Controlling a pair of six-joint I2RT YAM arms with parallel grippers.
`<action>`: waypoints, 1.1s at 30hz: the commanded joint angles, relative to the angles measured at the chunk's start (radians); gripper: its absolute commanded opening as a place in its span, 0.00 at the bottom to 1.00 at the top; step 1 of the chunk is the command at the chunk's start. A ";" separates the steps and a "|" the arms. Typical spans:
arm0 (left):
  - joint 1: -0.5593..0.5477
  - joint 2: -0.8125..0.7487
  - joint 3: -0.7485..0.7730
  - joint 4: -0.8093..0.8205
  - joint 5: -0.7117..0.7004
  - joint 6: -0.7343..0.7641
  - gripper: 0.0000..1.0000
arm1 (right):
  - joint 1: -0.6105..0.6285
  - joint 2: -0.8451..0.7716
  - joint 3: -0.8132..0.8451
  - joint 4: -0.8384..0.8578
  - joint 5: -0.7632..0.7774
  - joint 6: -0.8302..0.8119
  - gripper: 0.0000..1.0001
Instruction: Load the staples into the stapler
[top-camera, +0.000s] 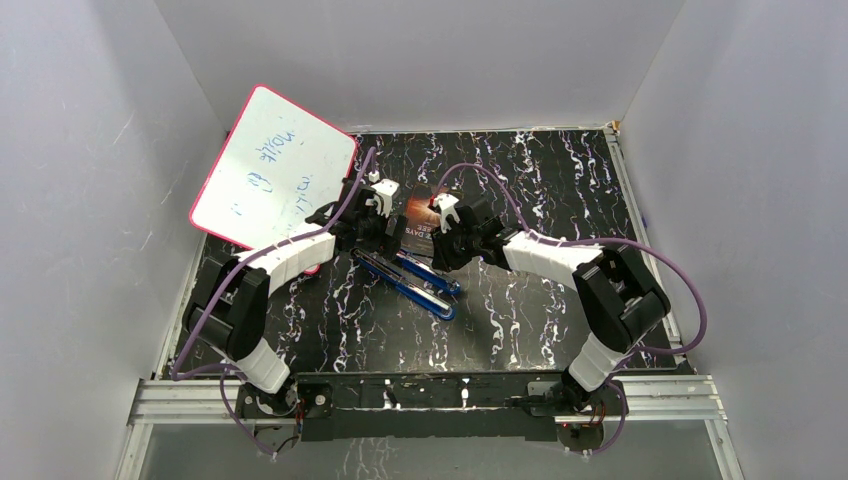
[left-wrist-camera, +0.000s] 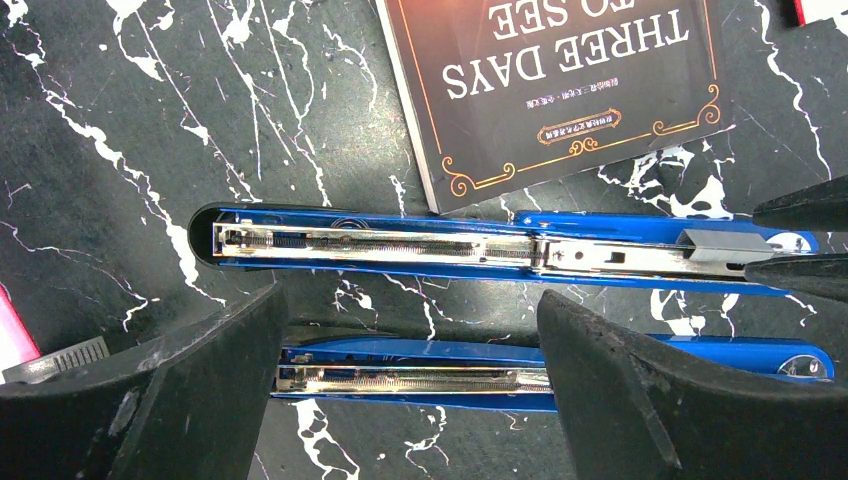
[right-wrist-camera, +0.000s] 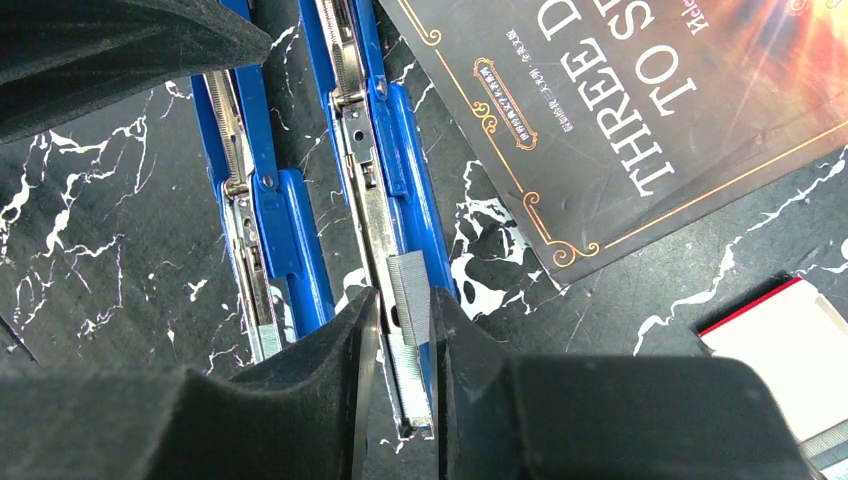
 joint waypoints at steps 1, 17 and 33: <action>0.005 -0.024 0.030 -0.008 0.005 0.011 0.93 | -0.003 0.001 0.023 0.039 0.005 0.004 0.33; 0.005 -0.024 0.030 -0.006 0.005 0.013 0.94 | -0.008 0.056 0.025 0.034 -0.011 0.007 0.26; 0.006 -0.027 0.031 -0.006 0.006 0.013 0.94 | -0.009 -0.004 0.029 0.042 -0.055 0.013 0.18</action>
